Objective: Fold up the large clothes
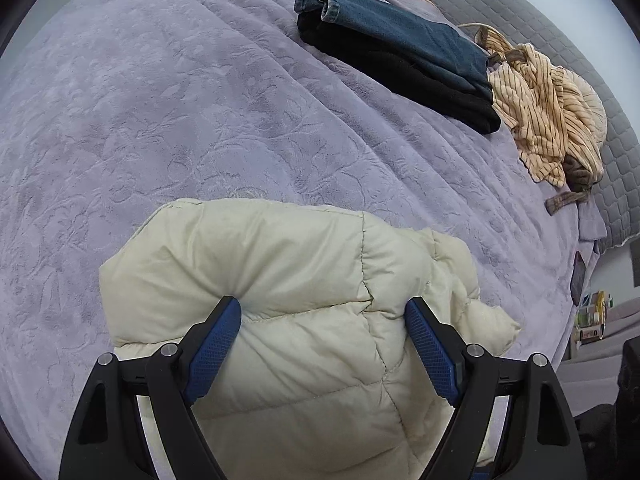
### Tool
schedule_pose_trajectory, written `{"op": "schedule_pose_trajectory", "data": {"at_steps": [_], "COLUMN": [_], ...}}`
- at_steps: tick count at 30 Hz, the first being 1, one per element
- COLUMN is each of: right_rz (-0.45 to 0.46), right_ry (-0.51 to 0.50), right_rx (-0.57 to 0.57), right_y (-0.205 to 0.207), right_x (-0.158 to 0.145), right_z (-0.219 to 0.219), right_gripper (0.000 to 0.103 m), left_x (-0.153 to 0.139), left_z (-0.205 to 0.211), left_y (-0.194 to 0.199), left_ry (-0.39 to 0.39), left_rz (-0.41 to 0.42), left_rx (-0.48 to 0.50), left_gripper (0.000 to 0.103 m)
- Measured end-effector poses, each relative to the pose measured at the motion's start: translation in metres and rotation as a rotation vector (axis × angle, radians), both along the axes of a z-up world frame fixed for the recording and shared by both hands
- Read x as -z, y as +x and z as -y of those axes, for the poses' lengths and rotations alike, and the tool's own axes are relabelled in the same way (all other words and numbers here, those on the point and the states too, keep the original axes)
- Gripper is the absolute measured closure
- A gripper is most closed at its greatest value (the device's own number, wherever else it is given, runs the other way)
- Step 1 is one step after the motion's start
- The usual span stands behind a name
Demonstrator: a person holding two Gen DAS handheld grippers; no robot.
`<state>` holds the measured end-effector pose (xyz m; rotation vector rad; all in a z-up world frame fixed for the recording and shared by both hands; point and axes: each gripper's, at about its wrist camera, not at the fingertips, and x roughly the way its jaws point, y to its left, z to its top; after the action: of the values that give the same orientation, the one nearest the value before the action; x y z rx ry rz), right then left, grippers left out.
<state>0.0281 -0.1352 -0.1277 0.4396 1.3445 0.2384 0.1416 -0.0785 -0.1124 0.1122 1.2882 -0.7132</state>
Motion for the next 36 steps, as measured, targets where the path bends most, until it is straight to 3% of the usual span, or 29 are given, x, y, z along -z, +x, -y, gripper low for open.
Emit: {"op": "schedule_pose_trajectory", "data": {"at_steps": [6,10,20,23,25,36], "right_rz": [0.001,0.029,0.030,0.026,0.024,-0.010], "right_ry": [-0.074,-0.068,-0.022,-0.015,-0.019,-0.022], "right_rx": [0.034,0.046,0.058,0.058,0.057,0.064], "right_y": [0.001,0.009,0.016,0.021,0.015,0.030], "right_x": [0.067,0.083,0.097,0.093,0.080,0.067], "right_z": [0.016,0.025,0.036,0.057,0.049,0.045], "right_gripper": [0.092,0.092,0.092,0.092,0.092,0.092], "left_x": [0.028,0.044,0.059,0.061,0.060,0.044], "left_z": [0.011,0.015,0.016,0.017,0.018,0.014], "left_y": [-0.011,-0.008,-0.005,-0.005,-0.006,-0.009], "left_ry": [-0.009,-0.007,-0.001,0.006,0.010,0.034], "left_rz": [0.020,0.015,0.014,0.019,0.022,0.024], "left_rx": [0.012,-0.015,-0.030,-0.030,-0.029,-0.045], "left_gripper": [0.018,0.018,0.018,0.018,0.018,0.018]}}
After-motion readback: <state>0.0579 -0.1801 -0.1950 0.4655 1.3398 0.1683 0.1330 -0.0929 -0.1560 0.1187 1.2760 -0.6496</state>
